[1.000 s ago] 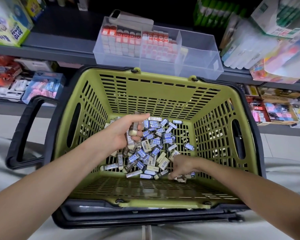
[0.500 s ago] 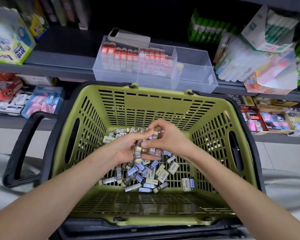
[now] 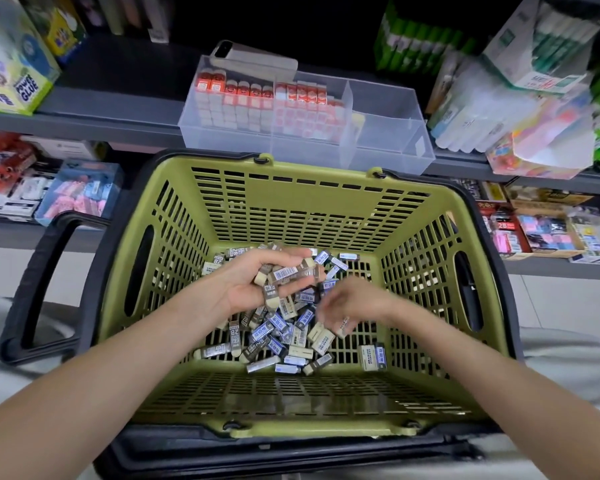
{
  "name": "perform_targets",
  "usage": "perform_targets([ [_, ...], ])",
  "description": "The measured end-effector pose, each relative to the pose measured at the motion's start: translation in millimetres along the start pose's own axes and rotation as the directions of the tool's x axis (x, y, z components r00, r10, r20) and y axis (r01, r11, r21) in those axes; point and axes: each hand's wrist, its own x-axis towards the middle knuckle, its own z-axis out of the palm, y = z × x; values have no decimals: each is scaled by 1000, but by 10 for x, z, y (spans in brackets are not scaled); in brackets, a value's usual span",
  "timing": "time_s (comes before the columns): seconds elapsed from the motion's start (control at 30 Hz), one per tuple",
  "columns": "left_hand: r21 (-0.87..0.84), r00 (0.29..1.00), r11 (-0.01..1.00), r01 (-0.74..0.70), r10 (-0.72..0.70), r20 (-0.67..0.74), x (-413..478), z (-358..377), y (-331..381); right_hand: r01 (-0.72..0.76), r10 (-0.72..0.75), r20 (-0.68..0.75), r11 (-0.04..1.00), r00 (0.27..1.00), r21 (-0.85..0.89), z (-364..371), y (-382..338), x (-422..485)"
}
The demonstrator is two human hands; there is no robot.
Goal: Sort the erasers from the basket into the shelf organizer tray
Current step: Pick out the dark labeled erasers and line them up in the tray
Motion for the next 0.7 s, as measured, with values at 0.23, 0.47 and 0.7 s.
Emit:
perform_targets([
  [0.23, -205, 999, 979, 10, -2, 38, -58, 44, 30, 71, -43, 61, 795, 997, -602, 545, 443, 307],
  [0.47, -317, 998, 946, -63, 59, -22, -158, 43, 182, 177, -57, 200, 733, 978, -657, 540, 555, 293],
  [0.7, 9, 950, 970, -243, 239, -199, -175, 25, 306, 93, -37, 155, 924, 987, -370, 257, 536, 185],
])
